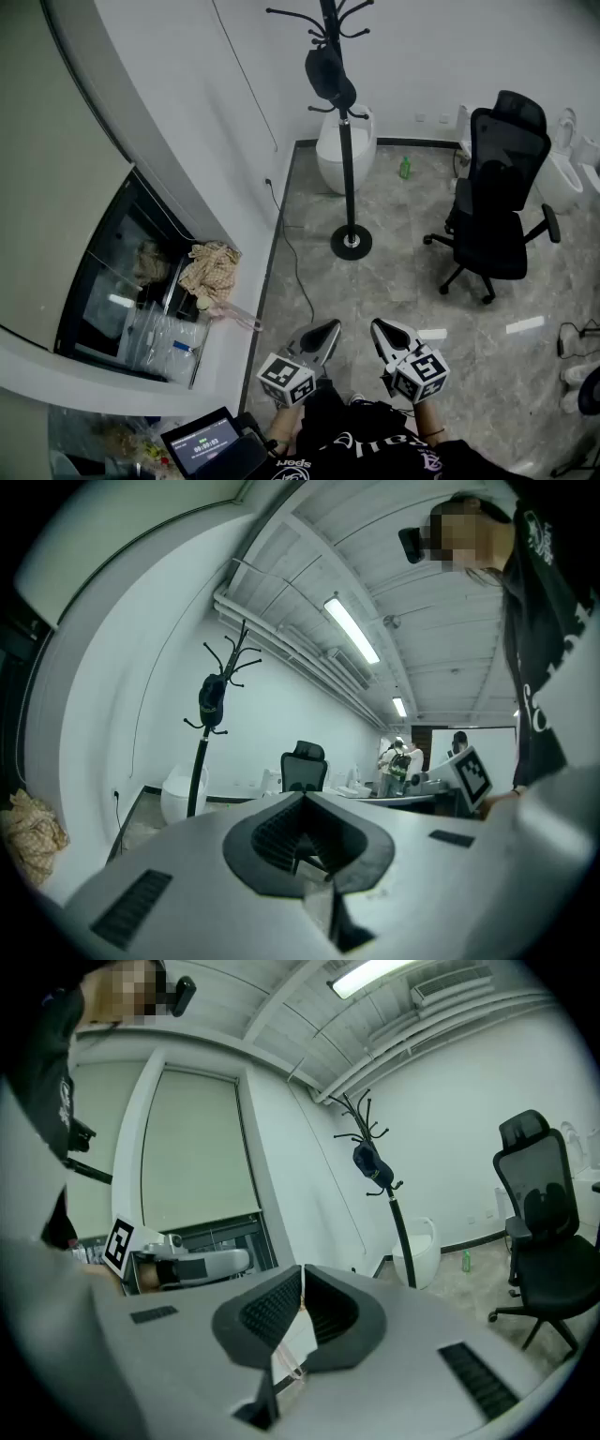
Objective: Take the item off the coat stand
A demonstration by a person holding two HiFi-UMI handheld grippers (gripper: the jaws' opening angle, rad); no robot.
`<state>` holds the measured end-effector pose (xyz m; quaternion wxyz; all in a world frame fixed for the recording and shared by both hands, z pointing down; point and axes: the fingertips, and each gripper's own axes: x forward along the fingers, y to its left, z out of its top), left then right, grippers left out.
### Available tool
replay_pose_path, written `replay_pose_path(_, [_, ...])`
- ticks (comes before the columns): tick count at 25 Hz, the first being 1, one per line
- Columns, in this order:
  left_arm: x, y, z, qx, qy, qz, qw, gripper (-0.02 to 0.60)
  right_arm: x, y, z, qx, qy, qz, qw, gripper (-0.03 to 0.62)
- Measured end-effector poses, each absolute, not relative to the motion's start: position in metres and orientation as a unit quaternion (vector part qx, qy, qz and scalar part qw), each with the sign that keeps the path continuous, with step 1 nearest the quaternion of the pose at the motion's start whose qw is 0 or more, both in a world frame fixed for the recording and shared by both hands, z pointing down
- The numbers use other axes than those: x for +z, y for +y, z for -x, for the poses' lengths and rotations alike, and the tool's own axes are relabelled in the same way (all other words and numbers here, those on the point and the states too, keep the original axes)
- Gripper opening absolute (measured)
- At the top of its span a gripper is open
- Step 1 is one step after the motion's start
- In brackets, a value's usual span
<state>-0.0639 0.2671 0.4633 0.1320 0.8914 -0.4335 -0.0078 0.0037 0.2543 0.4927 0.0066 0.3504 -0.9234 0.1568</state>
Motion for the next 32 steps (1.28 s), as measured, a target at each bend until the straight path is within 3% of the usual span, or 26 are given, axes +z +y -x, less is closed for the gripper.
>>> replay_pose_path(17, [0.48,0.21,0.057,0.007,-0.428,-0.895,0.128,0.003,0.507,0.196,-0.013,0.171,-0.918,-0.359,-0.002,0.018])
replay_pose_path(32, [0.452,-0.019,0.084,-0.015,-0.392,-0.915,0.097,0.003,0.49,-0.013,0.013,0.146,-0.91,-0.388,0.005,0.018])
